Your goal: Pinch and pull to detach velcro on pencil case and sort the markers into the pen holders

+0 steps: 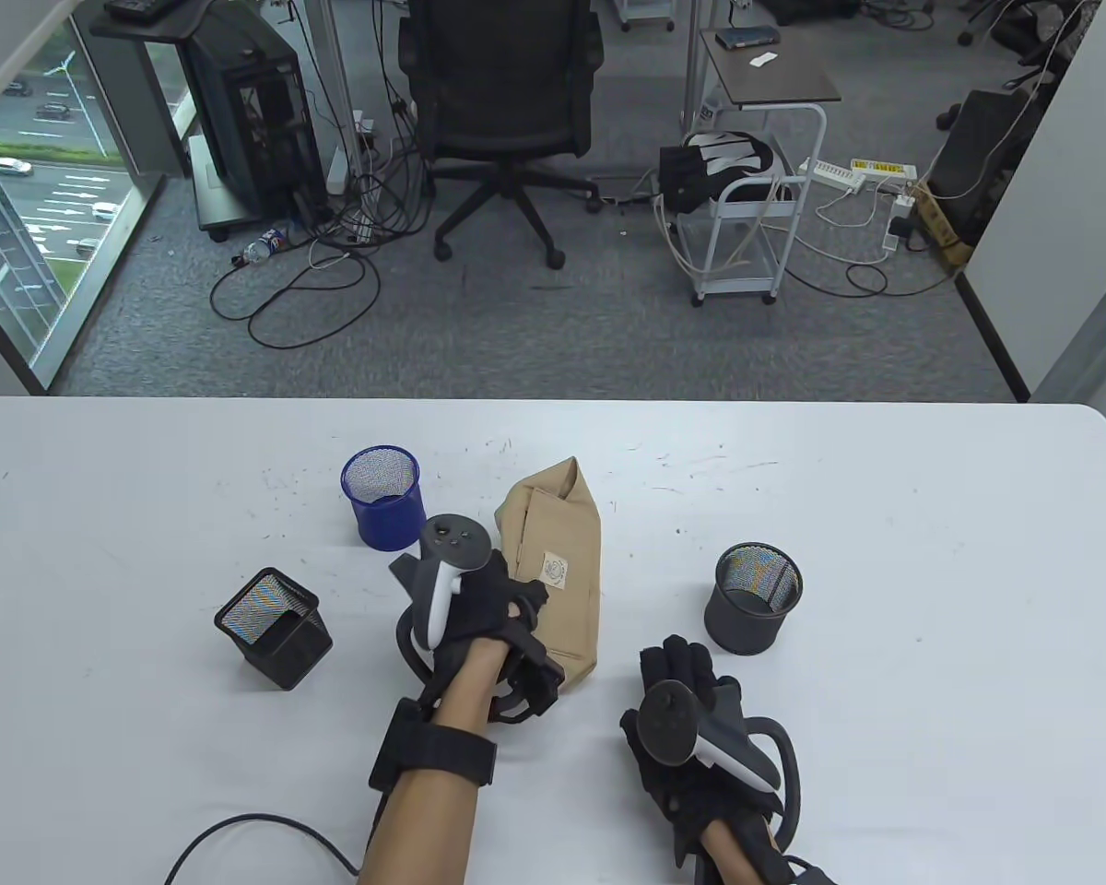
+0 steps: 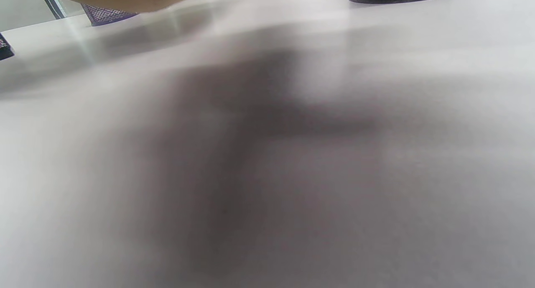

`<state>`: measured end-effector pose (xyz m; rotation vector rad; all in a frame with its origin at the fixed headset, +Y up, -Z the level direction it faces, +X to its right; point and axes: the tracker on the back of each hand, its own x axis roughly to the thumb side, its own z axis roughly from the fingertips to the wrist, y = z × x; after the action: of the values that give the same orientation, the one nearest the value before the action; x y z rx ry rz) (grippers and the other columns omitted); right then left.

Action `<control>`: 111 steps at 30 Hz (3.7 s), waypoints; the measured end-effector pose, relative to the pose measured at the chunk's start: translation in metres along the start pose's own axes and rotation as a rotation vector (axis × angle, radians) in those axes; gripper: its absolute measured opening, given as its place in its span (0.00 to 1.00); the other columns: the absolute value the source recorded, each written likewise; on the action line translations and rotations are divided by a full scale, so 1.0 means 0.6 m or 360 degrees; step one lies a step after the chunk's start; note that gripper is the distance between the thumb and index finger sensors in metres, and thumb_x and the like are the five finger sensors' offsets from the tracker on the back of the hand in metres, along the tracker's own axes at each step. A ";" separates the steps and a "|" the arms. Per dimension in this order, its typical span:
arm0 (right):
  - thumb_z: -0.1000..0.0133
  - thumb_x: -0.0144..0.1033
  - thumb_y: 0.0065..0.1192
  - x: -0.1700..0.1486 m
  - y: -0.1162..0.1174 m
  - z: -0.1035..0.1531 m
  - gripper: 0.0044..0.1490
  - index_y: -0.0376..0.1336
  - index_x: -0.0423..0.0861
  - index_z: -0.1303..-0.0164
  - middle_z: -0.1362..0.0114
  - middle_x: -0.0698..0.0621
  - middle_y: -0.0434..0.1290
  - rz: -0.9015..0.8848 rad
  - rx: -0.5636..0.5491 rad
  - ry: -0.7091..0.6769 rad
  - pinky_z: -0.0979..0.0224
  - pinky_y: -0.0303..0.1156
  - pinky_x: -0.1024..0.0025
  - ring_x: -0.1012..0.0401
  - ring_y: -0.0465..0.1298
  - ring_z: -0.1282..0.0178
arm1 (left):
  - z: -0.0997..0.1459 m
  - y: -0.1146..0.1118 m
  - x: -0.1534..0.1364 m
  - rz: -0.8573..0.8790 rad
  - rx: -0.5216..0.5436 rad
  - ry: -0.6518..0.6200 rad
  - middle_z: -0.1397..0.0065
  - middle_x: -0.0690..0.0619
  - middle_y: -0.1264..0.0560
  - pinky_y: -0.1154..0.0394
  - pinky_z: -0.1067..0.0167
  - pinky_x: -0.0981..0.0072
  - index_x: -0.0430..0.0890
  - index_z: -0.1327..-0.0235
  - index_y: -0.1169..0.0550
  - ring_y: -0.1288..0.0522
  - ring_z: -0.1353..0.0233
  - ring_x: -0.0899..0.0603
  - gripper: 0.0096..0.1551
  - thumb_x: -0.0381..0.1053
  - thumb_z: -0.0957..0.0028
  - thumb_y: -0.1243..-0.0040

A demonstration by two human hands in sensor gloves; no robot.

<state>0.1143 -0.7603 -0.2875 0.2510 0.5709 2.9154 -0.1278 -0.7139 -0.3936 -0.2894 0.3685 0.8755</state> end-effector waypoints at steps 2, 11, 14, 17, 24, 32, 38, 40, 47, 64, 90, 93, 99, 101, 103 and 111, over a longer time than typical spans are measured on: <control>0.40 0.51 0.35 0.001 0.000 0.000 0.47 0.31 0.43 0.16 0.13 0.40 0.31 0.0006 -0.0008 0.0000 0.24 0.37 0.40 0.43 0.34 0.15 | 0.023 0.008 -0.028 0.0217 -0.0095 -0.0071 0.38 0.43 0.13 0.13 0.51 0.51 0.45 0.29 0.24 0.10 0.45 0.38 0.37 0.52 0.52 0.25; 0.39 0.50 0.36 -0.003 -0.006 0.006 0.46 0.33 0.42 0.16 0.12 0.39 0.34 -0.0018 -0.0063 -0.0007 0.23 0.40 0.40 0.42 0.37 0.15 | 0.093 -0.009 -0.122 0.0696 -0.0187 -0.0268 0.37 0.39 0.14 0.13 0.53 0.50 0.40 0.28 0.24 0.11 0.46 0.35 0.31 0.50 0.43 0.39; 0.39 0.49 0.38 0.004 -0.024 0.022 0.45 0.36 0.42 0.15 0.12 0.37 0.37 0.0002 -0.0192 0.0013 0.23 0.45 0.37 0.40 0.41 0.14 | 0.102 -0.014 -0.127 0.0753 -0.0209 -0.0300 0.36 0.38 0.15 0.14 0.53 0.49 0.40 0.28 0.24 0.11 0.46 0.35 0.30 0.50 0.43 0.41; 0.40 0.52 0.48 0.021 -0.054 0.039 0.47 0.43 0.42 0.15 0.12 0.37 0.46 0.0077 -0.0396 0.0020 0.24 0.58 0.38 0.39 0.53 0.14 | 0.109 -0.022 -0.126 0.0767 -0.0256 -0.0330 0.35 0.37 0.16 0.14 0.52 0.47 0.39 0.28 0.25 0.12 0.45 0.34 0.30 0.49 0.43 0.42; 0.46 0.63 0.58 0.097 -0.096 0.040 0.50 0.57 0.42 0.20 0.16 0.38 0.63 -0.0045 -0.0451 -0.0114 0.30 0.71 0.45 0.41 0.69 0.22 | 0.111 -0.039 -0.125 0.0716 -0.0272 -0.0424 0.34 0.38 0.17 0.13 0.51 0.48 0.40 0.28 0.26 0.12 0.44 0.34 0.30 0.49 0.42 0.43; 0.51 0.70 0.62 0.144 -0.098 -0.006 0.66 0.50 0.34 0.18 0.17 0.27 0.56 -0.0072 -0.0102 -0.0018 0.33 0.73 0.44 0.33 0.65 0.23 | 0.094 -0.047 -0.142 0.0973 -0.0468 -0.0431 0.31 0.39 0.18 0.14 0.49 0.49 0.44 0.27 0.26 0.13 0.42 0.34 0.29 0.49 0.43 0.42; 0.39 0.40 0.57 0.150 -0.107 -0.020 0.39 0.53 0.34 0.22 0.24 0.27 0.65 -0.0293 -0.0085 0.0135 0.44 0.81 0.52 0.36 0.74 0.33 | 0.099 -0.048 -0.137 0.0837 -0.0385 -0.0498 0.31 0.40 0.18 0.13 0.50 0.50 0.45 0.28 0.25 0.12 0.42 0.35 0.29 0.49 0.43 0.41; 0.40 0.35 0.57 0.133 -0.121 -0.017 0.33 0.59 0.34 0.26 0.30 0.32 0.73 -0.0334 -0.0243 0.0112 0.51 0.84 0.57 0.41 0.81 0.40 | 0.097 -0.044 -0.140 0.0886 -0.0380 -0.0487 0.32 0.40 0.18 0.13 0.50 0.50 0.45 0.28 0.25 0.12 0.43 0.36 0.29 0.49 0.43 0.41; 0.40 0.32 0.57 -0.001 -0.155 0.006 0.33 0.59 0.31 0.27 0.35 0.31 0.76 -0.1169 -0.0310 0.0152 0.55 0.86 0.60 0.43 0.85 0.46 | 0.097 -0.036 -0.142 0.0933 -0.0341 -0.0436 0.32 0.42 0.17 0.12 0.51 0.52 0.45 0.28 0.25 0.11 0.43 0.38 0.29 0.49 0.43 0.42; 0.41 0.30 0.59 -0.042 -0.119 0.020 0.32 0.61 0.33 0.27 0.36 0.30 0.77 -0.1441 -0.0328 0.0167 0.58 0.87 0.61 0.43 0.86 0.48 | 0.138 -0.038 0.046 -0.0791 0.0096 -0.0214 0.16 0.30 0.37 0.27 0.34 0.36 0.36 0.14 0.44 0.29 0.23 0.26 0.58 0.68 0.45 0.39; 0.45 0.43 0.70 -0.023 -0.188 0.053 0.36 0.65 0.41 0.28 0.31 0.39 0.78 -0.0478 -0.0522 0.0386 0.53 0.81 0.57 0.46 0.84 0.43 | 0.106 0.016 -0.031 -0.0017 -0.0316 -0.0026 0.20 0.27 0.34 0.09 0.57 0.57 0.35 0.16 0.41 0.21 0.32 0.26 0.39 0.36 0.42 0.46; 0.47 0.46 0.73 0.019 -0.219 0.076 0.38 0.66 0.45 0.28 0.29 0.42 0.78 -0.0141 -0.0774 0.0451 0.49 0.80 0.55 0.47 0.83 0.40 | 0.107 0.010 -0.031 0.0000 -0.0322 -0.0037 0.20 0.27 0.34 0.09 0.57 0.57 0.35 0.16 0.41 0.21 0.32 0.26 0.39 0.36 0.42 0.46; 0.48 0.48 0.74 0.089 -0.236 0.029 0.39 0.67 0.44 0.28 0.30 0.42 0.78 -0.0262 -0.0293 0.0297 0.48 0.79 0.55 0.47 0.83 0.40 | 0.115 -0.004 -0.027 0.0008 -0.0353 -0.0090 0.20 0.27 0.34 0.09 0.57 0.56 0.35 0.16 0.42 0.21 0.32 0.26 0.39 0.37 0.42 0.46; 0.49 0.50 0.75 0.111 -0.220 -0.008 0.42 0.66 0.43 0.28 0.29 0.41 0.77 -0.0239 -0.0092 0.0299 0.48 0.79 0.53 0.46 0.82 0.39 | 0.121 -0.008 -0.024 0.0028 -0.0366 -0.0119 0.20 0.27 0.35 0.09 0.57 0.56 0.35 0.16 0.42 0.22 0.32 0.26 0.39 0.37 0.42 0.46; 0.51 0.53 0.75 0.129 -0.204 -0.035 0.47 0.64 0.42 0.25 0.27 0.39 0.75 -0.0180 0.0007 0.0321 0.46 0.78 0.52 0.45 0.81 0.37 | 0.126 -0.010 -0.023 0.0047 -0.0370 -0.0140 0.20 0.27 0.35 0.09 0.57 0.56 0.35 0.16 0.42 0.22 0.32 0.26 0.39 0.37 0.42 0.46; 0.55 0.60 0.75 0.174 -0.131 -0.098 0.65 0.50 0.38 0.17 0.14 0.33 0.58 0.0342 0.0103 0.0452 0.34 0.70 0.40 0.36 0.65 0.21 | 0.138 -0.002 -0.032 0.0157 -0.0369 -0.0187 0.20 0.26 0.36 0.09 0.57 0.56 0.35 0.16 0.42 0.22 0.32 0.25 0.39 0.37 0.42 0.47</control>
<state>0.0111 -0.6900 -0.3576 -0.1047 0.7208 3.1693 -0.1220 -0.6952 -0.3108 -0.4344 0.1726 1.0291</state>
